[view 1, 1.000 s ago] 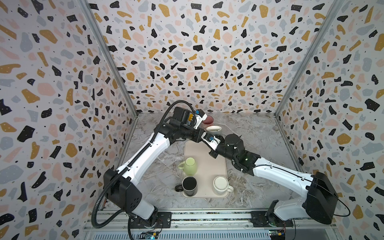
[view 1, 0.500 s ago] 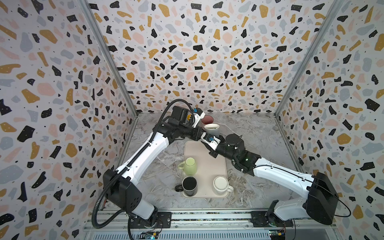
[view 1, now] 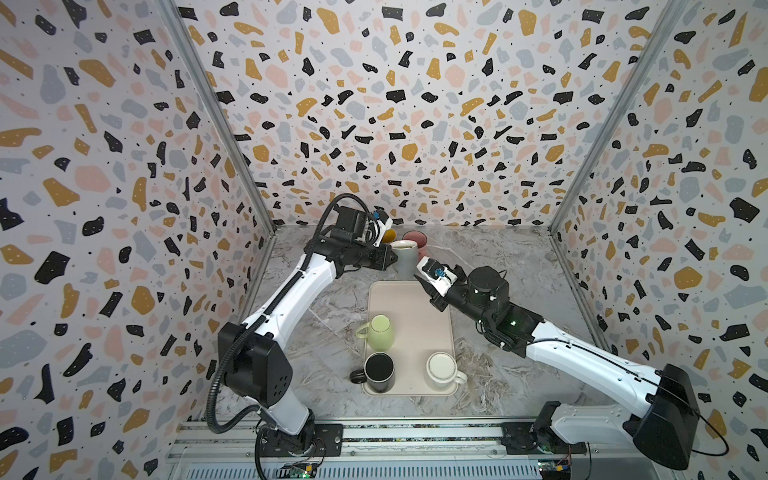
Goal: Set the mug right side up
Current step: 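Open the right gripper and draw it back while the left gripper holds the mug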
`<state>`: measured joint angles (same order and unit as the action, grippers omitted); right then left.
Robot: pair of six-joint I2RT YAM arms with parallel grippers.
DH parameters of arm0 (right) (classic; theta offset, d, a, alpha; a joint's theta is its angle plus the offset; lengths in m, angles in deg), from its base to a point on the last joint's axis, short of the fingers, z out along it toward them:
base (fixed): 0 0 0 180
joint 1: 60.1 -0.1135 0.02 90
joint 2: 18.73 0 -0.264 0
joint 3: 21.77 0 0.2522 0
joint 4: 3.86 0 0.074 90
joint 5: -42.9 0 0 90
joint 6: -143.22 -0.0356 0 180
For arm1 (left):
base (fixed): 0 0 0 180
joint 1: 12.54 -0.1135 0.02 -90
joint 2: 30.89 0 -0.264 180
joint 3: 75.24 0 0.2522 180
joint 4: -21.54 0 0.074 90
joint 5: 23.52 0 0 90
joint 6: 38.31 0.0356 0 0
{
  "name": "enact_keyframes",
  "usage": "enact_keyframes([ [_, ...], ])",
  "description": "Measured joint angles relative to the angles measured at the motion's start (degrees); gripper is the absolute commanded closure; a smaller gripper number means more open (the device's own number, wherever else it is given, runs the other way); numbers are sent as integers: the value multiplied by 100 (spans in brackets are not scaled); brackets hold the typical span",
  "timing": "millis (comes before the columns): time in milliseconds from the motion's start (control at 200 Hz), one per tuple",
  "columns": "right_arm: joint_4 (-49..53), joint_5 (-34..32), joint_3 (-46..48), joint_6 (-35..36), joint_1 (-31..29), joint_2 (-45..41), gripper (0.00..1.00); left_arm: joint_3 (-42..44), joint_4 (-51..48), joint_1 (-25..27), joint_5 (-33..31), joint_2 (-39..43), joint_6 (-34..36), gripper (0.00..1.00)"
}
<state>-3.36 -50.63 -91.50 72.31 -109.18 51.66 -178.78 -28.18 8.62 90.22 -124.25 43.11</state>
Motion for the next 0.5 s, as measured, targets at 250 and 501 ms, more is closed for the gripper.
enact_keyframes([
  [250,101,-240,190,-118,11,-286,63,1172,807,-223,-1349,448,-129,100],
  [501,155,-278,271,-210,70,-295,63,3088,1862,-254,-2649,1244,-409,100],
])
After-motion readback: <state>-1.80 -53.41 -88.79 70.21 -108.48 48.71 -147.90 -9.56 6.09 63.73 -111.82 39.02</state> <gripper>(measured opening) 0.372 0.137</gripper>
